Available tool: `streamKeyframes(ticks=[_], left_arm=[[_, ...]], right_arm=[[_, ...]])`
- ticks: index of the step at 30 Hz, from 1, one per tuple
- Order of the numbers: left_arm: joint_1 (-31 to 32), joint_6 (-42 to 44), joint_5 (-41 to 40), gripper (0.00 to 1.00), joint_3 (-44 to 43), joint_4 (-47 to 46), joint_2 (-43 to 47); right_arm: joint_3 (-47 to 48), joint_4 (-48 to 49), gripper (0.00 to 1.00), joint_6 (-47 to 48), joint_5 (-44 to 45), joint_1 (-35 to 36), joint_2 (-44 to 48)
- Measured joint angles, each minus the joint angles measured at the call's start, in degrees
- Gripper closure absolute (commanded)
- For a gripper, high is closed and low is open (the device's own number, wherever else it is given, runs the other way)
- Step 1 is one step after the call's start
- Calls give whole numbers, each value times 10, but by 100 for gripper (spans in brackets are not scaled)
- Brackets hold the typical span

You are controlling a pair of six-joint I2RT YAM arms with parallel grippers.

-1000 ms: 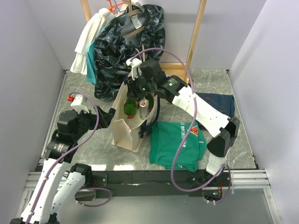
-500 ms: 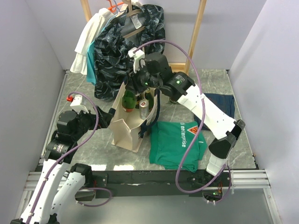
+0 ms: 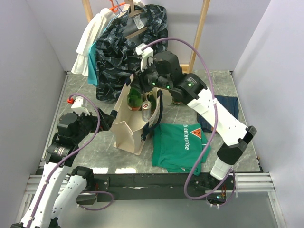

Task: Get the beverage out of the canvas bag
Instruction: Take out the drink from the canvas bag.

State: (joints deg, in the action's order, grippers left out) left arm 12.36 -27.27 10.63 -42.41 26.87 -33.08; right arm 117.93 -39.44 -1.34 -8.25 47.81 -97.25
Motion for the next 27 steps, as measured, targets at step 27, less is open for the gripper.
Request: streamKeyframes(ticks=[27], left_arm=[[0, 0, 0, 4, 0, 0, -1]], right_arm=[[-60, 15, 100, 30, 96, 0, 82]])
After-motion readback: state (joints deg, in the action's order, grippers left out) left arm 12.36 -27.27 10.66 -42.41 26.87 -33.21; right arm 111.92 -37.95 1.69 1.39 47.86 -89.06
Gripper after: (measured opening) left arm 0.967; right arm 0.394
